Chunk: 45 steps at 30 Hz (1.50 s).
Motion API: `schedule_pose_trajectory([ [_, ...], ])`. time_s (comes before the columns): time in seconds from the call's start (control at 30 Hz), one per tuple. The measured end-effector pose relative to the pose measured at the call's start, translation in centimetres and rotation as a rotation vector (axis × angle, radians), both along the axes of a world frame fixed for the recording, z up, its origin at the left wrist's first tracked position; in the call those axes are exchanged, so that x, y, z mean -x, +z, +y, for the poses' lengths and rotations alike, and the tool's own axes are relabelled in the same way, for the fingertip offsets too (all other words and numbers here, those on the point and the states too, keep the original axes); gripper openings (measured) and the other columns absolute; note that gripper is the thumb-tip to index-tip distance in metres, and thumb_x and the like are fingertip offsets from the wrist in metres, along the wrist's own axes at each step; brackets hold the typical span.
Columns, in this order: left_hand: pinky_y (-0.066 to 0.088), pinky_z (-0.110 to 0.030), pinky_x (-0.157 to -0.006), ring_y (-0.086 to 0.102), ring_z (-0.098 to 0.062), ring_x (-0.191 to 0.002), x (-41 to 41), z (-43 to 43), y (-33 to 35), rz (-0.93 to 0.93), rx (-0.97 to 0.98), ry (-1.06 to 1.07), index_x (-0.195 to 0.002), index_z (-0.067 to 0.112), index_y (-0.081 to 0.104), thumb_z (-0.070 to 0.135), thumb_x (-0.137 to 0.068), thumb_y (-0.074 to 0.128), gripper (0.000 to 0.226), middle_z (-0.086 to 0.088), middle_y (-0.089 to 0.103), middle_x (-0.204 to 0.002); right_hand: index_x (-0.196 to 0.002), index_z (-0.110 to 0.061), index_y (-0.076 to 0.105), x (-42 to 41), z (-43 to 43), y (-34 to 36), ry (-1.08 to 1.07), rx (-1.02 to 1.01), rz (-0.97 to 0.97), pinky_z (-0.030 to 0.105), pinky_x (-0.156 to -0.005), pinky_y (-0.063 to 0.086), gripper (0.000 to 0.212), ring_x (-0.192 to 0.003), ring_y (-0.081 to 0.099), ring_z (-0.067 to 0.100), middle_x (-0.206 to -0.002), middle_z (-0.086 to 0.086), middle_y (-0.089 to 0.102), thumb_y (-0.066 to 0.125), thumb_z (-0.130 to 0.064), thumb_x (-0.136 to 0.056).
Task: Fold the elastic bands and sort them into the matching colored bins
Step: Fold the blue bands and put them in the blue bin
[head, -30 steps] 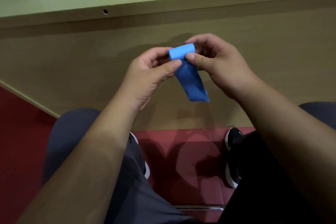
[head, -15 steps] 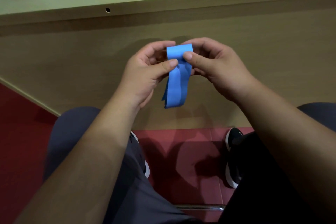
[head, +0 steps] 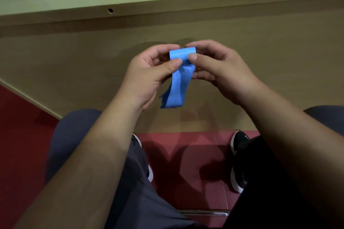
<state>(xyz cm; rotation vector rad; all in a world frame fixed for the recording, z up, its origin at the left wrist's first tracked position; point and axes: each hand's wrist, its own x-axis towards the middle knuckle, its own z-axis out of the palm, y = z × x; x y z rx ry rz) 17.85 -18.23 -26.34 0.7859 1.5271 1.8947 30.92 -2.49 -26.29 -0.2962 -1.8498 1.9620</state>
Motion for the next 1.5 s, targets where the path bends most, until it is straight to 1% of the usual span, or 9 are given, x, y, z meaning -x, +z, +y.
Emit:
schedule_pose_trajectory([
  [0.23,0.057,-0.031,-0.097,0.072,-0.022,-0.108,0.2,-0.1,-0.2,-0.012,0.003,0.008,-0.13,0.003,0.066,-0.007,-0.093,0.07,0.038,-0.01,0.076,-0.113,-0.12,-0.017,0.075,0.4,0.2,-0.4,-0.05,-0.061,0.006,0.042,-0.087,0.056,0.024,-0.097,0.069,0.023,-0.115,0.027,0.073,0.075,-0.019,-0.096],
  [0.37,0.058,-0.042,-0.102,0.072,-0.028,-0.115,0.0,0.0,-0.5,0.002,0.032,-0.016,-0.128,0.003,0.067,0.001,-0.098,0.07,0.031,-0.015,0.073,-0.121,-0.125,-0.016,0.074,0.6,0.3,-0.8,-0.058,-0.052,0.02,0.036,-0.084,0.054,0.03,-0.088,0.065,0.017,-0.106,0.015,0.069,0.074,-0.01,-0.096],
  [0.6,0.059,-0.033,-0.089,0.071,-0.021,-0.101,0.3,0.1,-0.4,0.032,0.013,0.021,-0.124,0.009,0.07,-0.002,-0.095,0.072,0.031,-0.009,0.074,-0.111,-0.122,-0.022,0.076,0.7,0.1,-1.0,-0.04,-0.032,0.05,0.051,-0.112,0.054,0.04,-0.115,0.07,0.029,-0.127,0.025,0.071,0.075,-0.003,-0.087],
  [0.7,0.057,-0.03,-0.084,0.072,-0.021,-0.102,0.3,0.1,-0.3,0.051,0.011,0.013,-0.123,0.012,0.071,-0.003,-0.092,0.073,0.035,-0.009,0.075,-0.114,-0.125,-0.023,0.074,0.7,0.0,-1.0,-0.01,0.042,0.034,0.05,-0.107,0.055,0.035,-0.11,0.069,0.024,-0.124,0.025,0.068,0.074,-0.01,-0.093],
  [0.83,0.057,-0.032,-0.092,0.069,-0.025,-0.116,0.4,0.1,-0.4,0.087,0.003,0.009,-0.127,0.01,0.07,-0.003,-0.088,0.076,0.042,-0.013,0.073,-0.129,-0.128,-0.01,0.07,0.9,-0.3,-1.0,-0.058,0.082,0.026,0.034,-0.084,0.057,0.027,-0.097,0.07,0.018,-0.111,0.012,0.073,0.071,-0.007,-0.1],
  [1.1,0.056,-0.05,-0.106,0.071,-0.03,-0.121,0.3,0.3,-1.0,0.082,0.096,0.007,-0.129,0.006,0.067,0.016,-0.091,0.075,0.04,-0.011,0.076,-0.122,-0.119,-0.018,0.075,1.1,0.5,-1.3,-0.111,0.017,0.047,0.037,-0.094,0.058,0.03,-0.101,0.069,0.018,-0.108,0.005,0.076,0.08,-0.009,-0.091],
  [1.37,0.061,-0.035,-0.089,0.074,-0.024,-0.11,-0.1,0.3,-0.6,0.006,0.095,-0.025,-0.136,0.003,0.063,0.001,-0.101,0.066,0.035,-0.012,0.075,-0.12,-0.112,-0.027,0.077,1.0,0.6,-1.5,-0.137,-0.078,0.054,0.061,-0.108,0.053,0.032,-0.111,0.07,0.036,-0.12,0.016,0.075,0.082,-0.009,-0.086],
  [1.43,0.061,-0.032,-0.086,0.075,-0.022,-0.108,-0.2,0.1,-0.3,-0.01,0.097,-0.037,-0.136,0.005,0.063,0.002,-0.101,0.066,0.035,-0.01,0.076,-0.12,-0.11,-0.028,0.077,0.9,0.5,-1.5,-0.144,-0.079,0.053,0.061,-0.107,0.054,0.032,-0.119,0.066,0.045,-0.121,0.019,0.074,0.083,-0.008,-0.086],
  [1.5,0.061,-0.033,-0.088,0.075,-0.021,-0.107,-0.3,0.0,-0.2,-0.017,0.105,-0.041,-0.136,0.008,0.063,0.004,-0.101,0.066,0.035,-0.008,0.077,-0.117,-0.111,-0.024,0.076,0.8,0.5,-1.6,-0.143,-0.078,0.051,0.055,-0.106,0.057,0.032,-0.113,0.07,0.039,-0.119,0.016,0.075,0.082,-0.004,-0.087],
])
